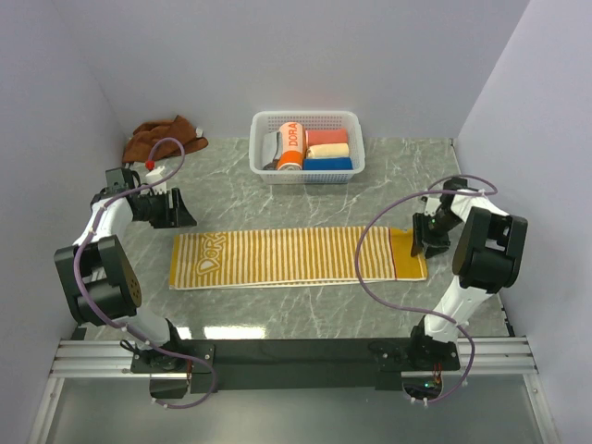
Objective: Roll the towels
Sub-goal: Fold the towel
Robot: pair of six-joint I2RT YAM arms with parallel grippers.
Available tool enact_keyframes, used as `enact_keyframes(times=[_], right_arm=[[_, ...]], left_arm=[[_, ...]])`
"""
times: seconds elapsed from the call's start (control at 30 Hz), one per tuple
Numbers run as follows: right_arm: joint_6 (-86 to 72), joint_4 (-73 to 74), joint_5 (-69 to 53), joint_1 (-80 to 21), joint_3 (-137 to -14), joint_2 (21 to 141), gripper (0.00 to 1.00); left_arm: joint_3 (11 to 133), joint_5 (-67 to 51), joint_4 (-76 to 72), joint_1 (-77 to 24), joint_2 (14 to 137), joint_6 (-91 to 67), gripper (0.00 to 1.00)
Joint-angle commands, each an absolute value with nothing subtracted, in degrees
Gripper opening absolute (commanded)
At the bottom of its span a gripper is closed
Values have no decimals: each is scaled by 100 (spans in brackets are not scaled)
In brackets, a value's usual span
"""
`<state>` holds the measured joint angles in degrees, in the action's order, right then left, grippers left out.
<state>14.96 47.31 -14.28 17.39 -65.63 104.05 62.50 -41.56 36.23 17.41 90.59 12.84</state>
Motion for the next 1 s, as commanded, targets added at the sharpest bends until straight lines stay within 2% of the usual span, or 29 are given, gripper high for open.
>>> enact_keyframes(times=[0.0,0.07,0.13,0.17,0.27,0.4,0.43,0.47,0.63,0.67,0.77,0.97], right_arm=[[1257,4307,-1187,1390,-6565,10608,53],[1187,4342,-1195,1319,-6653,10739,47],[1169,4438,-1257,1301,-6714,10819,33],[1178,4482,-1274,1309,-6776,10854,20],[1274,4658,-1318,1441,-6873,10724,0],[1572,5035,-1275,1915,-7294,10486,0],[1643,5254,-1240,2020,-7425,10442,0],[1783,5386,-1274,2222,-7757,10389,0],[2083,6343,-1800,2285,-8533,10213,0],[2144,6476,-2132,2172,-8656,10178,0],[2127,6829,-2600,1908,-8632,10064,0],[1628,6584,-3515,766,-8227,9896,0]], left_arm=[[6275,-4087,3656,1740,8815,1441,63],[6284,-4034,3647,1740,8789,1433,63],[6328,-4025,3656,1740,8763,1433,63],[6328,-4025,3656,1732,8745,1424,63],[6372,-4052,3709,1740,8719,1450,63],[6355,-4052,3744,1732,8605,1468,65],[6346,-4052,3727,1740,8517,1494,70],[6328,-4043,3718,1732,8473,1512,80],[6258,-4034,3744,1740,8218,1652,85],[6267,-4060,3796,1740,8209,1670,99],[6293,-4087,3832,1740,8183,1652,100],[6372,-4079,3964,1714,8261,1434,99]])
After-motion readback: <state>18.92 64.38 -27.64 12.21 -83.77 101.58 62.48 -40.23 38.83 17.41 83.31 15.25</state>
